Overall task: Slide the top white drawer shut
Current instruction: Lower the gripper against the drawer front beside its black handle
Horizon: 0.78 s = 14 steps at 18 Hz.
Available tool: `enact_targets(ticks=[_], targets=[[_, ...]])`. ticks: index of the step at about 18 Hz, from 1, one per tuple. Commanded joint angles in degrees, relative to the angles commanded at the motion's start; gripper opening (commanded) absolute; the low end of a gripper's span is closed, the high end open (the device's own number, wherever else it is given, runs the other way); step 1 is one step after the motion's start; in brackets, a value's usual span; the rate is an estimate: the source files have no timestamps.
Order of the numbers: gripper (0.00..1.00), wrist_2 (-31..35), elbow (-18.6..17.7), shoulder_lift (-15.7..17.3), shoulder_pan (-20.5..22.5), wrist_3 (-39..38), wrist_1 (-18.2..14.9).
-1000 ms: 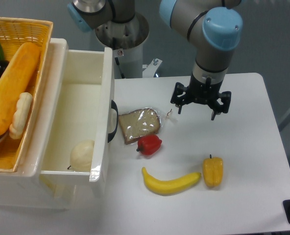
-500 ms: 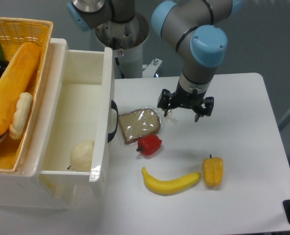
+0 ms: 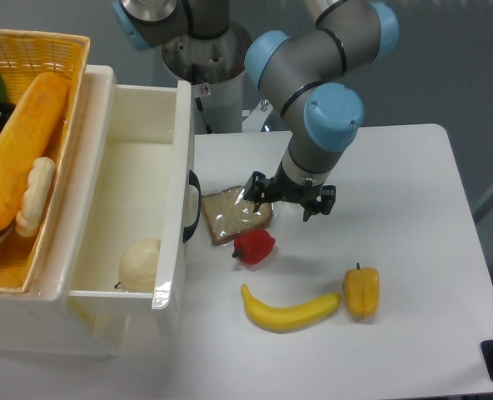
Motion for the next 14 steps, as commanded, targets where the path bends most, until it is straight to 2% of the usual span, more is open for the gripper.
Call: enact_targets(ticks=[14], targets=[[1.0, -1.7, -0.2, -1.6, -4.0, -2.5, 0.2]])
